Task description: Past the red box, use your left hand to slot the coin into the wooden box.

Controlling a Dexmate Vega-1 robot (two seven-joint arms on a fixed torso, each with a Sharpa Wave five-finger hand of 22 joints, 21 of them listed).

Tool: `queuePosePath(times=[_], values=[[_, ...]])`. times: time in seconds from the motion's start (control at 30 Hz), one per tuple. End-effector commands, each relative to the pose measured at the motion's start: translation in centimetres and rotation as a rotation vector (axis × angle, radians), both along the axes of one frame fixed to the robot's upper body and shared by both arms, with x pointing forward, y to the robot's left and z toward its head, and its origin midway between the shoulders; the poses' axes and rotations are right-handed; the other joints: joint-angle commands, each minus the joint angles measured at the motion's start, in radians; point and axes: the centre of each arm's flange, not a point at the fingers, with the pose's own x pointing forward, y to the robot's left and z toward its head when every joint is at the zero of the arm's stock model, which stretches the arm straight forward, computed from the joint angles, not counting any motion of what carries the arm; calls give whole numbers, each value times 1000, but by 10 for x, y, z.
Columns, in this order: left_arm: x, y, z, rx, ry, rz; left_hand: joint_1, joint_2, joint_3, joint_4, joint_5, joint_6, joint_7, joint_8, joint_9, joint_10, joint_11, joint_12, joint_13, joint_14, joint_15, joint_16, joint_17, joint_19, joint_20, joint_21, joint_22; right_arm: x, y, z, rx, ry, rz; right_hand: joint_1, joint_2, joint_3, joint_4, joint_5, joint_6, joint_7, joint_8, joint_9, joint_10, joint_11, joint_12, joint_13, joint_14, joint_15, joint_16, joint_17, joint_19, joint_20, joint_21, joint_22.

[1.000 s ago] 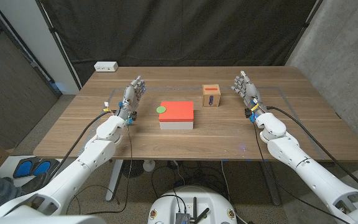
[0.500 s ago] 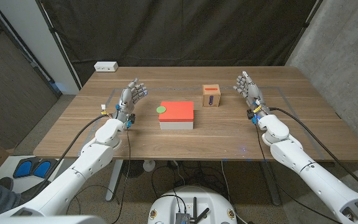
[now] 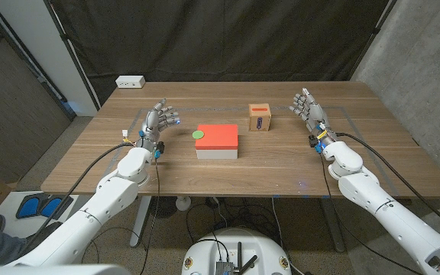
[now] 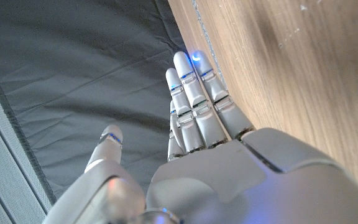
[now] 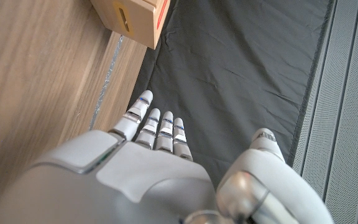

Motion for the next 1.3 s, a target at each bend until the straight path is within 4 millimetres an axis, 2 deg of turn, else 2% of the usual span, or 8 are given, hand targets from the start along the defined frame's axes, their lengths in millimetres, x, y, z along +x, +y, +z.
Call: queuePosePath(times=[0.03,0.2,0.43,0.6,0.67,0.8,1.03,1.3], values=[[-13,1,-6,9,39,25,62,15,9,-22,-2,8,7,-6,3,100,-10,31,37,93,-12,127,102,35,-17,111,125,-5,-1,-2,-10,-7,2,4,10,3,-10,2,3,1,5,2,9,-2,5,3,7,-1,5,0,8,3,1,3],[-21,1,-8,1,69,44,214,-15,25,-27,3,16,22,-8,7,281,-70,145,210,144,-55,361,302,20,-23,351,437,-6,7,-5,-4,-12,-8,5,11,3,-12,2,3,-4,5,2,10,-2,4,3,10,0,6,-1,12,6,2,3],[-27,-2,-7,14,125,56,343,-43,7,-29,10,53,11,-13,11,383,-154,312,415,214,-90,474,329,37,-61,456,523,-8,10,-8,5,-8,-24,7,13,4,-15,1,3,-4,4,2,14,-4,4,3,13,3,6,-1,14,9,2,3],[-30,-6,-10,1,161,59,402,-54,-8,-23,12,89,2,-12,13,467,-187,418,505,299,-96,537,333,126,-122,543,567,-13,8,-10,8,-10,-39,9,13,5,-17,1,6,-7,5,2,18,-4,5,3,14,4,6,-2,15,11,1,3],[-32,-7,-10,11,174,70,410,-70,-19,-14,12,111,-1,-15,13,496,-192,474,531,362,-97,581,345,151,-138,646,690,-15,6,-12,7,-5,-44,10,14,6,-18,1,5,-7,5,2,19,-4,6,3,16,5,7,-2,16,11,1,3],[-35,-8,-10,25,198,65,374,-58,43,-1,19,131,-13,-17,14,513,-192,610,630,382,-94,681,439,206,-147,745,878,-18,4,-16,9,3,-50,11,15,6,-20,0,6,-10,4,2,22,-2,6,3,17,5,7,-2,16,14,0,3],[-43,-10,-12,41,267,49,380,-76,100,-20,21,178,-22,-10,10,525,-192,747,721,390,-91,782,515,250,-146,845,898,-24,1,-21,7,15,-58,14,17,8,-24,0,10,-10,6,2,30,-1,8,4,19,8,7,-3,16,15,0,3],[-55,-8,-15,15,357,18,479,-84,151,-37,33,245,-31,3,12,522,-188,773,690,387,-91,826,508,246,-147,916,897,-31,0,-27,5,24,-65,16,18,9,-27,-1,16,-12,7,2,37,-2,10,4,21,9,7,-3,16,18,-1,3]])
